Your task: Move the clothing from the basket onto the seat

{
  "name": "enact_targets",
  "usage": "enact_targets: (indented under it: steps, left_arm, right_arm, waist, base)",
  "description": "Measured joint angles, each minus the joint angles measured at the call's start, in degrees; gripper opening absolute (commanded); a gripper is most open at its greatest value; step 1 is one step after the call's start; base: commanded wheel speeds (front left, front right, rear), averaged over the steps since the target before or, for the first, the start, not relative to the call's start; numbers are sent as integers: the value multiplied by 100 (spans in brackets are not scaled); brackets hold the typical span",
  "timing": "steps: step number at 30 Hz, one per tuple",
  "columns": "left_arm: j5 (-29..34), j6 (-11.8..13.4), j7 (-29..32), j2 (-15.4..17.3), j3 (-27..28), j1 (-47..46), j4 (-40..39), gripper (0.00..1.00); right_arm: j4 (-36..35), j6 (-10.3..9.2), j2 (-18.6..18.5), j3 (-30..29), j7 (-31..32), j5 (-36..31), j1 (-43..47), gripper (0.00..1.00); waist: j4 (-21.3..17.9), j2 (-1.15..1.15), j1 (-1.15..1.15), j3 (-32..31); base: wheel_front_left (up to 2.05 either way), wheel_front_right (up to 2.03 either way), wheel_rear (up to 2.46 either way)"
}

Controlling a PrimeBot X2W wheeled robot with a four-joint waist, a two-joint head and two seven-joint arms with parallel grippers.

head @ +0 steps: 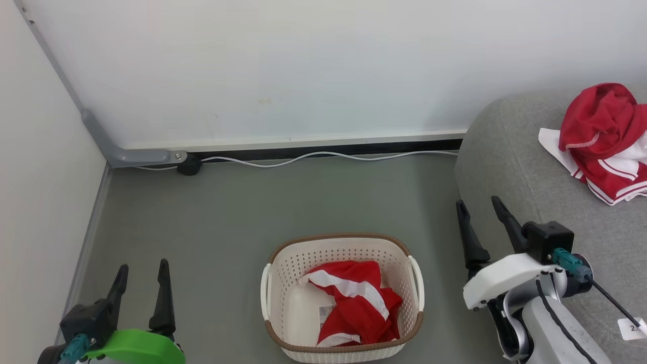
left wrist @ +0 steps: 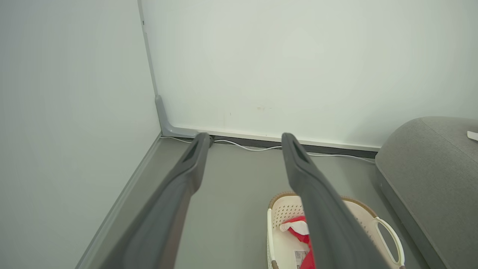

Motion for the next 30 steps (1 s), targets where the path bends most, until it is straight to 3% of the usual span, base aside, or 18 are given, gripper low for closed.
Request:
enact_targets:
  steps: [30]
  left_arm:
    - [109, 7, 0, -12, 207, 329, -432, 100]
  right_arm:
    - [-812, -202, 13, 7, 202, 1, 553, 100]
  waist:
    - [-132, 0, 0, 37]
  base:
    - [0, 0, 0]
